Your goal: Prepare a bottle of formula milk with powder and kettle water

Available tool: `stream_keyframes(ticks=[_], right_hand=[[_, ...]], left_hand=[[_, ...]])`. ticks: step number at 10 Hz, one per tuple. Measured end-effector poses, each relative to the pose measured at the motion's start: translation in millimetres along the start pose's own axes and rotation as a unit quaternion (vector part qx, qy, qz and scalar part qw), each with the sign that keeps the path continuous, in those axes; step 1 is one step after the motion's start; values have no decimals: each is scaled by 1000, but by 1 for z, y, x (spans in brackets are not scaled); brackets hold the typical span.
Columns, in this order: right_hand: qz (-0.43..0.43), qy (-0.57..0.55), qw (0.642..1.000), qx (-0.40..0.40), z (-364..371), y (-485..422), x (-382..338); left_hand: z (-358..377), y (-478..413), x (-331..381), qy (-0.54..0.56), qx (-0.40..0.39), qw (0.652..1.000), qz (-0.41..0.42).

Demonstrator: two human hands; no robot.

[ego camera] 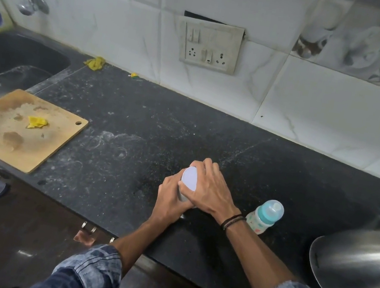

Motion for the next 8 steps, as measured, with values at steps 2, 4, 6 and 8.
stream_keyframes(ticks=[2,4,6,8], right_hand=[[12,31,999,8,-4,1,-1],[31,55,998,-23,-8,5,1],[80,26,996,13,-28,34,4],[120,22,990,66,-66,62,20]], left_hand=[[2,-5,-2,-13,-23,1000,10],[-5,-8,9,-42,-53,998,11],[-4,-8,3,-46,-118,991,-50],[-26,-15,28,-17,-133,991,10]])
Point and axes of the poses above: each hand's wrist, its own y-axis away from the middle knuckle, its own z-axis out of the palm, x = y × z, the point moved 8 cm from there along -y, towards the middle knuckle, and after that the axes turned 5 degrees about -y, right-handed, at the moved point
